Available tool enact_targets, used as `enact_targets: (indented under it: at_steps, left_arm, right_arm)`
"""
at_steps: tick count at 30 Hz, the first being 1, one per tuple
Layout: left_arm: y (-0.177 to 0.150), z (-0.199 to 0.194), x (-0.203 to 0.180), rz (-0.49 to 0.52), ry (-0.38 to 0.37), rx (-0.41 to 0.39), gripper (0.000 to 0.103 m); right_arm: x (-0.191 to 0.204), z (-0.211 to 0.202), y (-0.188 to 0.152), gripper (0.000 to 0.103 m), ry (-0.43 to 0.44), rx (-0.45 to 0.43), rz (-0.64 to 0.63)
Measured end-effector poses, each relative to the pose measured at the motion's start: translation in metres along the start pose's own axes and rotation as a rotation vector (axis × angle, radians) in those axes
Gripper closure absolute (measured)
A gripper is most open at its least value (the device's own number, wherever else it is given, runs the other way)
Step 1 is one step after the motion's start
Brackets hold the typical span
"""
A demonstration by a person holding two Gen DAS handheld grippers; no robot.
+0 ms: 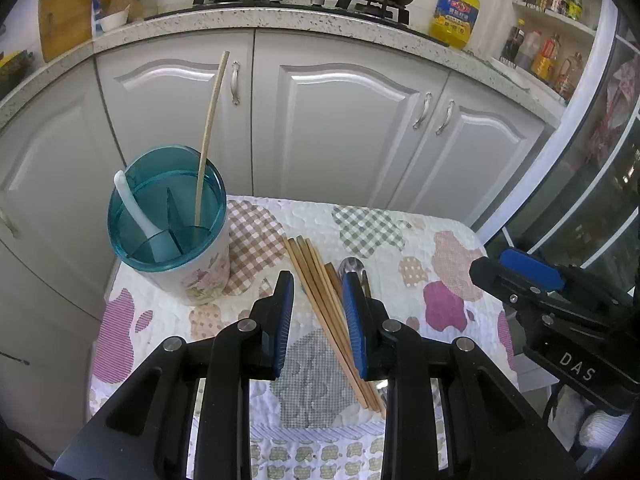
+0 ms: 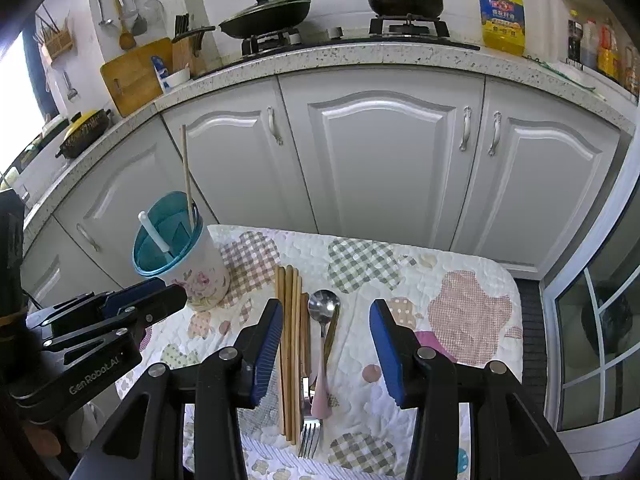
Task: Organize utensils
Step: 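Move the left gripper down to the chopstick bundle, then close the left gripper on a single wooden chopstick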
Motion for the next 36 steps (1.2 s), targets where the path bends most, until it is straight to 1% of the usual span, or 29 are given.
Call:
enact_targets:
  at_steps: [6, 9, 12, 14, 16, 18, 22, 25, 30, 34, 36]
  left_arm:
    - [0.0, 0.004, 0.002, -0.015, -0.01, 0.008, 0.079]
    - [-0.004, 0.012, 0.01, -0.051, -0.026, 0.041, 0.079]
    - [-0.012, 0.021, 0.016, -0.055, -0.024, 0.066, 0.079]
    - [-0.02, 0.032, 0.02, -0.064, -0.045, 0.1, 0.079]
    - [-0.027, 0.046, 0.024, -0.094, -0.084, 0.139, 0.079]
    - [-0.033, 0.06, 0.027, -0.116, -0.104, 0.173, 0.079]
    - [-0.044, 0.09, 0.024, -0.099, -0.122, 0.225, 0.079]
    - [-0.049, 0.114, 0.014, -0.088, -0.158, 0.273, 0.079]
    - [-0.055, 0.15, 0.0, -0.071, -0.126, 0.331, 0.079]
    - [-0.054, 0.156, 0.001, -0.071, -0.124, 0.322, 0.079]
    - [-0.052, 0.154, 0.007, -0.058, -0.102, 0.32, 0.081]
  right_arm:
    - [-0.002, 0.001, 0.0, 0.059, 0.001, 0.003, 0.004]
    - [-0.004, 0.005, -0.002, 0.059, 0.005, 0.018, 0.012]
    - [-0.008, 0.012, -0.008, 0.059, 0.027, 0.048, 0.022]
    - [-0.009, 0.019, -0.012, 0.059, 0.049, 0.069, 0.027]
    - [-0.01, 0.029, -0.016, 0.059, 0.091, 0.094, 0.044]
    - [-0.012, 0.038, -0.019, 0.059, 0.117, 0.115, 0.067]
    - [-0.017, 0.052, -0.023, 0.059, 0.104, 0.148, 0.079]
    - [-0.026, 0.06, -0.027, 0.059, 0.091, 0.175, 0.095]
    - [-0.034, 0.072, -0.03, 0.059, 0.088, 0.209, 0.122]
    - [-0.033, 0.079, -0.03, 0.059, 0.095, 0.225, 0.12]
    - [-0.032, 0.083, -0.029, 0.059, 0.1, 0.232, 0.119]
Point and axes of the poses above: each gripper's, at about its wrist camera, not at the fingertips, and z roughly the way its jaws point, x to its left, y to its top, the point moved 2 cm from there along z, roughly the way its jaws point, and after that the axes turned 2 degrees about -x, right-handed, at the moved point
